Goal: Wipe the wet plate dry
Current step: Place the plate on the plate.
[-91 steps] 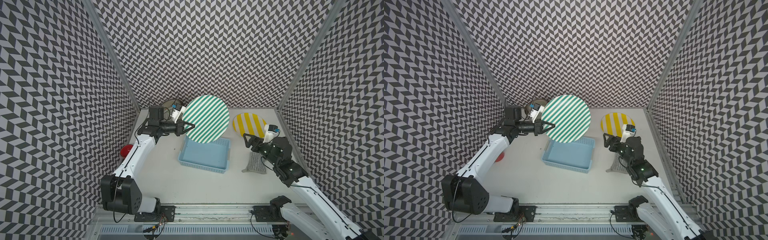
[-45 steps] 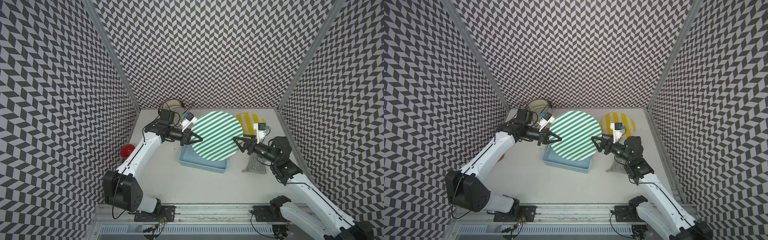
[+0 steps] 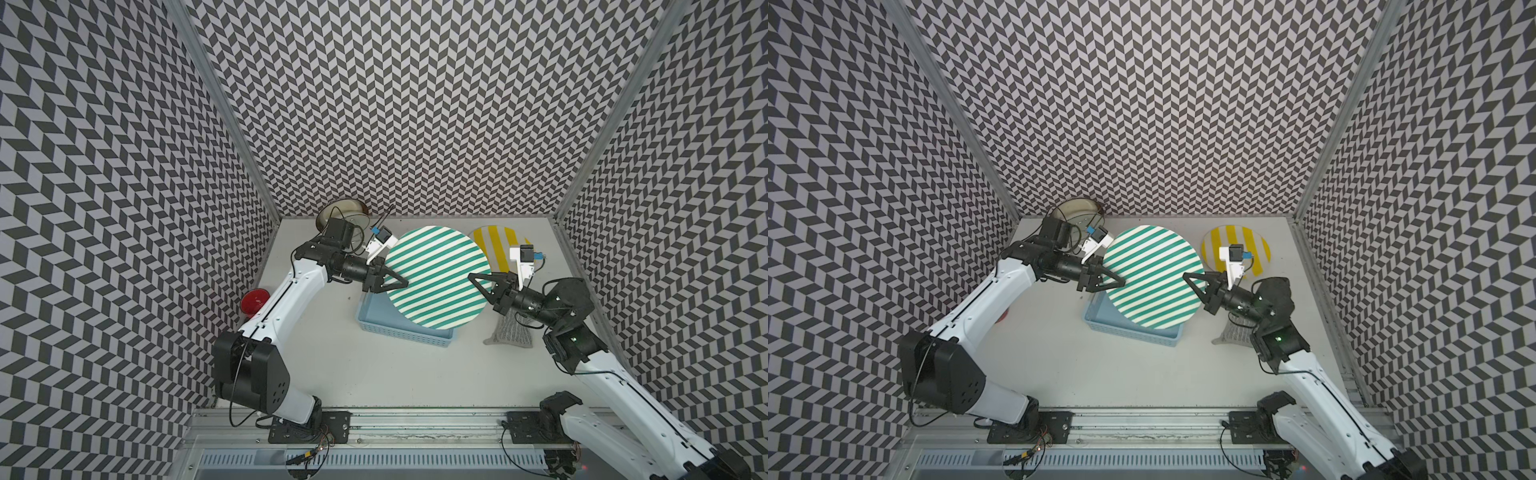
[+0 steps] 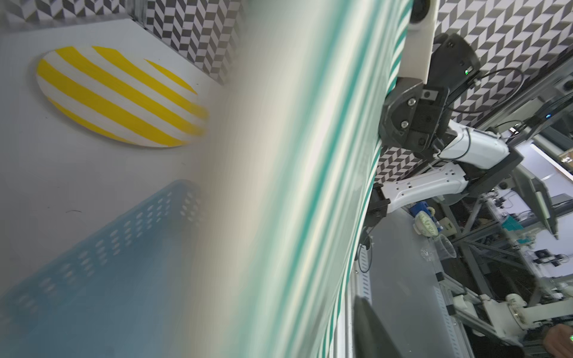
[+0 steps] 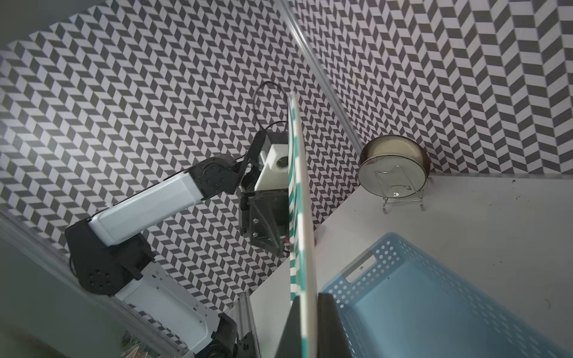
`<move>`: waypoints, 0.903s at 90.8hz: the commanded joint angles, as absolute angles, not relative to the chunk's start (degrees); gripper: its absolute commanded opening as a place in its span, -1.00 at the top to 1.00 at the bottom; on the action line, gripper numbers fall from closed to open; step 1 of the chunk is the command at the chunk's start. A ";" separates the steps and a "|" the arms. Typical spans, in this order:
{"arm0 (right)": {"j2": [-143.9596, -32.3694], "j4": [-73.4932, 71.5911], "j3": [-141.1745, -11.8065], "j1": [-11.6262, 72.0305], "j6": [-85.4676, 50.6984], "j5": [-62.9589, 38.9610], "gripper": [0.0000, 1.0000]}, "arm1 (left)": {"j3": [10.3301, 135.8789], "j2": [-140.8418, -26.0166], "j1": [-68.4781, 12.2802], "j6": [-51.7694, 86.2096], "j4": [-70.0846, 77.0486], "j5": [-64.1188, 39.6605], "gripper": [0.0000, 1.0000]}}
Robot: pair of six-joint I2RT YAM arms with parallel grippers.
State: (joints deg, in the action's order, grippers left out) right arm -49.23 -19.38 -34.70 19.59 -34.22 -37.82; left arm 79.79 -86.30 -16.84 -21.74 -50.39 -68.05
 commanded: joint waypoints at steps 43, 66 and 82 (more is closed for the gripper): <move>-63.93 -15.25 -45.21 3.79 -57.05 -12.21 1.00 | 77.60 -77.99 -4.68 -8.36 -30.01 -35.20 -1.00; -77.22 -19.57 -48.42 -4.84 -60.26 -15.88 1.00 | 69.40 -76.57 -2.81 -13.92 -28.34 -25.93 -1.00; -86.34 -24.67 -49.54 -9.48 -60.59 -19.86 1.00 | 63.62 -76.11 -1.96 -15.99 -27.16 -24.74 -1.00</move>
State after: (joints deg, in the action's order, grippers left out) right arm -82.28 -13.63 -46.76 -6.92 -58.87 -15.51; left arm 65.80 -78.11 -2.57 -13.21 -29.61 -27.11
